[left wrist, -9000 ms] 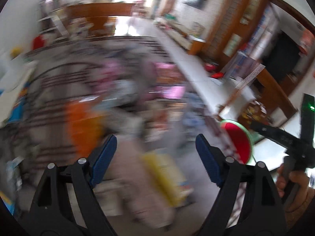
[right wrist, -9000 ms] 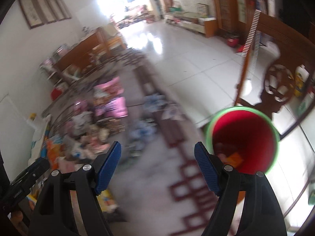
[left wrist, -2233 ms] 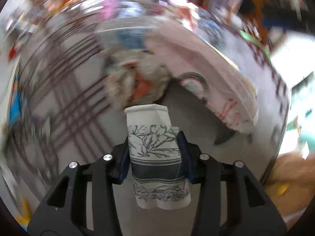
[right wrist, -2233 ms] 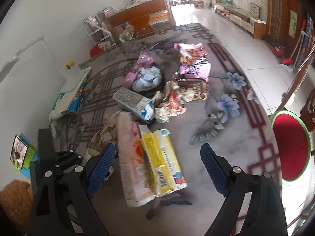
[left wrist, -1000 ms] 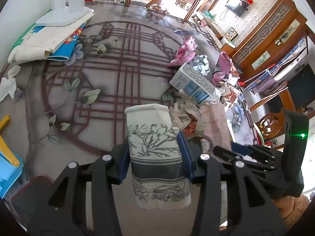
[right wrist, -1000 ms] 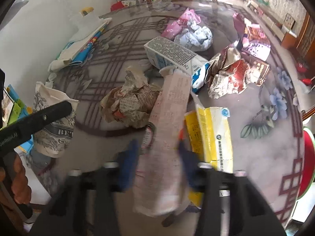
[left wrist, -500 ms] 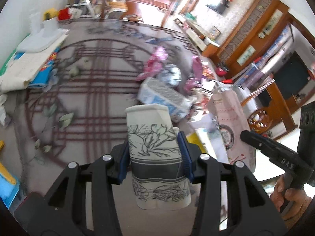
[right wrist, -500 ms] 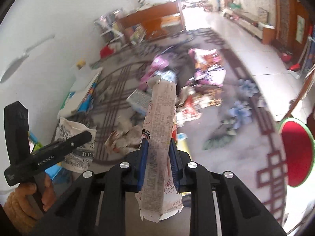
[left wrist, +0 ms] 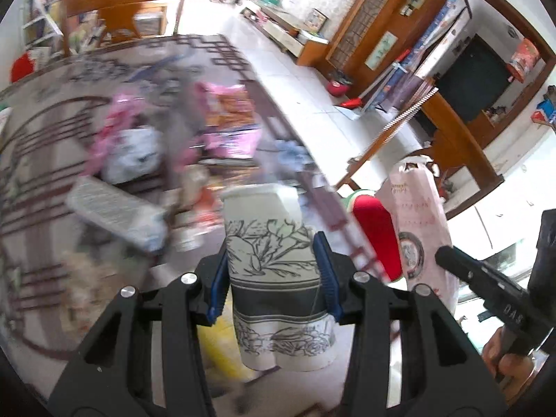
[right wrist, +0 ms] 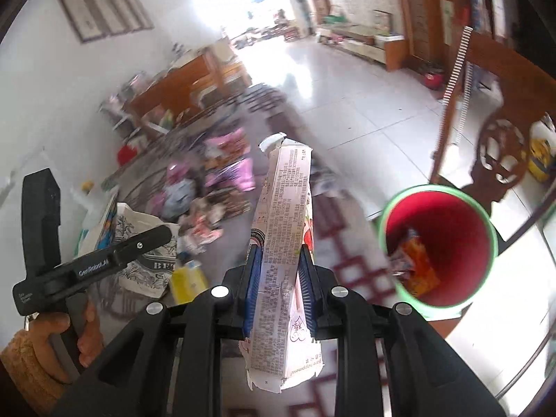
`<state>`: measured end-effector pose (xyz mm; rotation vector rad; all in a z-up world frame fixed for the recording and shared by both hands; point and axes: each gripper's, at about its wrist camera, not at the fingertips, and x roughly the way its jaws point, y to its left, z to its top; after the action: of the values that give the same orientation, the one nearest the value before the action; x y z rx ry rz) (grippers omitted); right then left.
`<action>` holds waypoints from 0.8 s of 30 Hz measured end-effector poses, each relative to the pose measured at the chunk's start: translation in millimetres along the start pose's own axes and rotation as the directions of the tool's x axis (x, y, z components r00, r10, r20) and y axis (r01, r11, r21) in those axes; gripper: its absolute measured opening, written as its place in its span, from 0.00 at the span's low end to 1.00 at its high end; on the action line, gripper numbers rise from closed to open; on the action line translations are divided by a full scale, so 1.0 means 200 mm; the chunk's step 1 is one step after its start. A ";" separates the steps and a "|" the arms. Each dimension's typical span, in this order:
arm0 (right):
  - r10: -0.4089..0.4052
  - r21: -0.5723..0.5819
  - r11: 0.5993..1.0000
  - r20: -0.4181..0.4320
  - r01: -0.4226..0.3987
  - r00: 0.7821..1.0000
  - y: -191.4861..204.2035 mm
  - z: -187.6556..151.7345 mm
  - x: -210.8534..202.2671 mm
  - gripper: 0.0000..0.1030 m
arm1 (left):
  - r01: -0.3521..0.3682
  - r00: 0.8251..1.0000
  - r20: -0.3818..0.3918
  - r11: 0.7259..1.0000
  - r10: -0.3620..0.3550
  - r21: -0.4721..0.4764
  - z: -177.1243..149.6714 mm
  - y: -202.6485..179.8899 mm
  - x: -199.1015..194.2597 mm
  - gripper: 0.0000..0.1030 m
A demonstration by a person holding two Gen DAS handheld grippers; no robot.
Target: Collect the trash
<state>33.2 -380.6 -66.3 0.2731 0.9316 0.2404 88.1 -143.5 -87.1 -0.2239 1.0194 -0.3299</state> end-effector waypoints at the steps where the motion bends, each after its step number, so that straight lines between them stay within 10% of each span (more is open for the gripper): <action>1: -0.009 0.016 1.000 0.006 0.009 1.000 -0.06 0.01 -0.02 0.20 | -0.001 1.000 -0.010 1.000 0.001 0.018 0.02 -0.07 0.05 0.42; 24: -0.101 0.209 0.973 0.023 0.094 0.995 -0.86 0.08 -0.19 0.20 | 0.102 0.988 -0.131 0.987 -0.085 0.128 0.07 -0.74 0.55 0.42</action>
<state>39.2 -556.6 -84.7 0.4214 0.9350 0.0467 128.2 -320.7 -118.3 -0.1307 1.1082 -0.5015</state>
